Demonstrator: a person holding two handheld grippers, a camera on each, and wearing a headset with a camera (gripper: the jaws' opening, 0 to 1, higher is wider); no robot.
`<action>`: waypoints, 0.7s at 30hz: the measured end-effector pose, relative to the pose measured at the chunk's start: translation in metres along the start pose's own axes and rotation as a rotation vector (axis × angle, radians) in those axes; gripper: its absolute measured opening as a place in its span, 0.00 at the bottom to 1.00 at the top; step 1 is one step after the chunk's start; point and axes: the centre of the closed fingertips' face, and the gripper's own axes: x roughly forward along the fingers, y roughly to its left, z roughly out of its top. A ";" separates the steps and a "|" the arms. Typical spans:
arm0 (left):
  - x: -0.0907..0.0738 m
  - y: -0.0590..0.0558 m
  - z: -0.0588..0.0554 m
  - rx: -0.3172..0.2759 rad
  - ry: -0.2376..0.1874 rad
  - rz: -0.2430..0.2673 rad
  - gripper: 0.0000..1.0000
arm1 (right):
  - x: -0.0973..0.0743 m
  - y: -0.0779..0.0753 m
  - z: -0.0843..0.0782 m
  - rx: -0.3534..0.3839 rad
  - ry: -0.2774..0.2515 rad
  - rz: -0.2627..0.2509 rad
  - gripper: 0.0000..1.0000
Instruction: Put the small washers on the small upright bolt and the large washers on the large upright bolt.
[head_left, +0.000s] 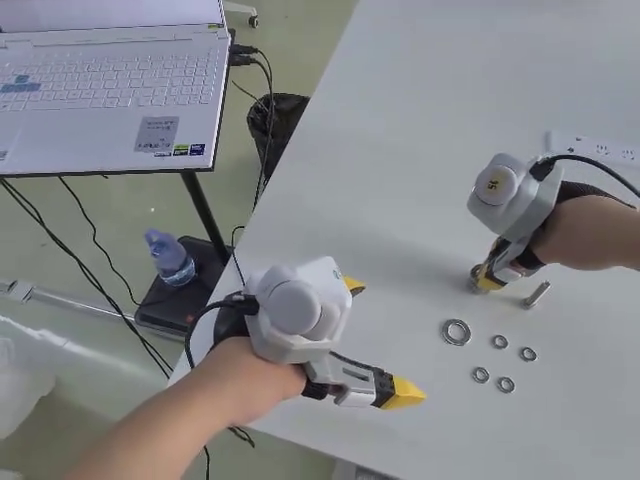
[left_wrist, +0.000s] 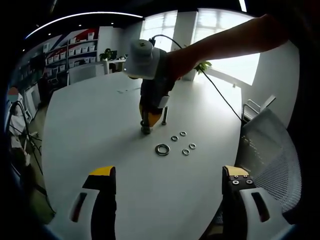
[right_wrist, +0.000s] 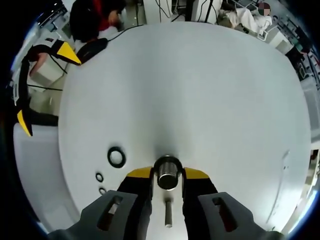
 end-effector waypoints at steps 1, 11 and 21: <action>0.000 0.000 0.000 0.001 0.000 0.000 0.87 | 0.001 0.000 -0.001 -0.001 0.002 0.000 0.22; -0.002 0.003 0.000 -0.004 -0.002 0.002 0.87 | 0.010 -0.002 -0.005 0.017 0.002 0.002 0.22; 0.001 0.002 0.002 0.001 -0.003 -0.010 0.87 | 0.009 -0.001 -0.004 0.008 0.008 0.000 0.22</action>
